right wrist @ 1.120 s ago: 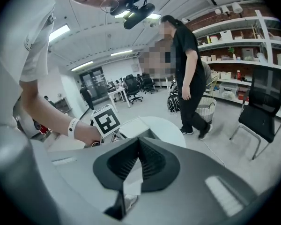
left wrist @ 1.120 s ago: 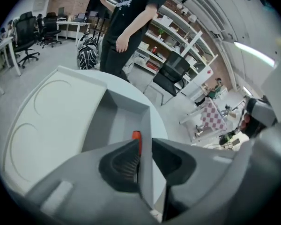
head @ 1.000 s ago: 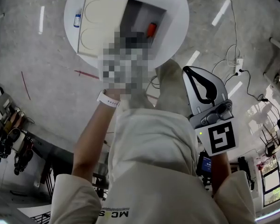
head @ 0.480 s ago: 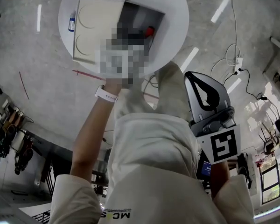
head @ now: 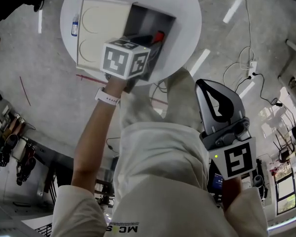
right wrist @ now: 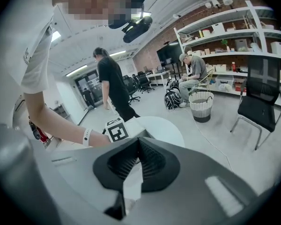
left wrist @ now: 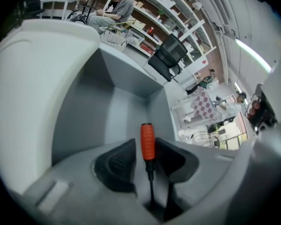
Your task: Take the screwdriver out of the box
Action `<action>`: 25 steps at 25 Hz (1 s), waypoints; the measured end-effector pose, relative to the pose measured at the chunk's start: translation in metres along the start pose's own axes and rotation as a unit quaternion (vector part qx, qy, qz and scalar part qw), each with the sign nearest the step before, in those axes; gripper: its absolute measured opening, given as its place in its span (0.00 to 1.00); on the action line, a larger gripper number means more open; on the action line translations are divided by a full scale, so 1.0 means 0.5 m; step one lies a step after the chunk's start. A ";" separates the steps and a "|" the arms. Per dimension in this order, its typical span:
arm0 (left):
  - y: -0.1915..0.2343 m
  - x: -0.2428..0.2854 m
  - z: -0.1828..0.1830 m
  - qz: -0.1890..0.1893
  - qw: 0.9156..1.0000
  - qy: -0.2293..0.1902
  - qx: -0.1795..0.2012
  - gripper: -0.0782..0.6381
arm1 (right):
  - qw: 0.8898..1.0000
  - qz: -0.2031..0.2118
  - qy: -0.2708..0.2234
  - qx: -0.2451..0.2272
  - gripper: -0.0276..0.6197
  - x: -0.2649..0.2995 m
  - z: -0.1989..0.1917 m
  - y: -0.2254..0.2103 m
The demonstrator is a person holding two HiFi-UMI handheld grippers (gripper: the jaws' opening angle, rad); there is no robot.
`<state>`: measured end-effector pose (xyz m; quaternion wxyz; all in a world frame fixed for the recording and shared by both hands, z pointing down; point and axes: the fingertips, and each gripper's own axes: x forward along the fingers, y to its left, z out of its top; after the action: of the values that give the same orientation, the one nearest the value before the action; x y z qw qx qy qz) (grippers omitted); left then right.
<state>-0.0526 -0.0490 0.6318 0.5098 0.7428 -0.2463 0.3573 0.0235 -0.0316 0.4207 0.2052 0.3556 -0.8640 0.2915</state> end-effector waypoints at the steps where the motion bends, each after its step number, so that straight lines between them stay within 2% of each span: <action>1: 0.001 0.001 0.000 -0.002 1.000 0.003 0.004 0.29 | 1.000 -0.001 0.000 0.001 0.04 0.002 -0.001 -0.001; 6: -0.008 0.003 0.002 -0.022 0.999 0.017 0.024 0.29 | 1.000 0.000 -0.005 0.005 0.04 0.009 0.007 -0.003; 8: -0.012 0.004 0.004 -0.028 0.999 0.021 0.022 0.29 | 1.000 0.001 -0.005 0.004 0.04 0.010 0.010 -0.001; 10: -0.014 0.007 0.006 -0.032 0.999 0.021 0.020 0.24 | 1.000 0.000 -0.006 0.004 0.04 0.011 0.011 -0.002; 14: -0.005 0.013 0.001 -0.045 0.999 0.026 0.005 0.25 | 1.000 -0.001 -0.007 0.007 0.04 0.019 0.010 -0.004; 20: -0.005 0.012 0.001 -0.039 0.999 0.026 0.010 0.25 | 1.000 0.001 -0.011 0.006 0.04 0.021 0.011 -0.001; 25: -0.012 0.013 0.003 -0.050 0.999 0.015 0.009 0.25 | 1.000 0.005 -0.013 0.006 0.04 0.017 0.013 0.010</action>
<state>-0.0435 -0.0483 0.6331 0.5241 0.7531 -0.1986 0.3447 0.0134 -0.0373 0.4189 0.1903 0.3559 -0.8667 0.2931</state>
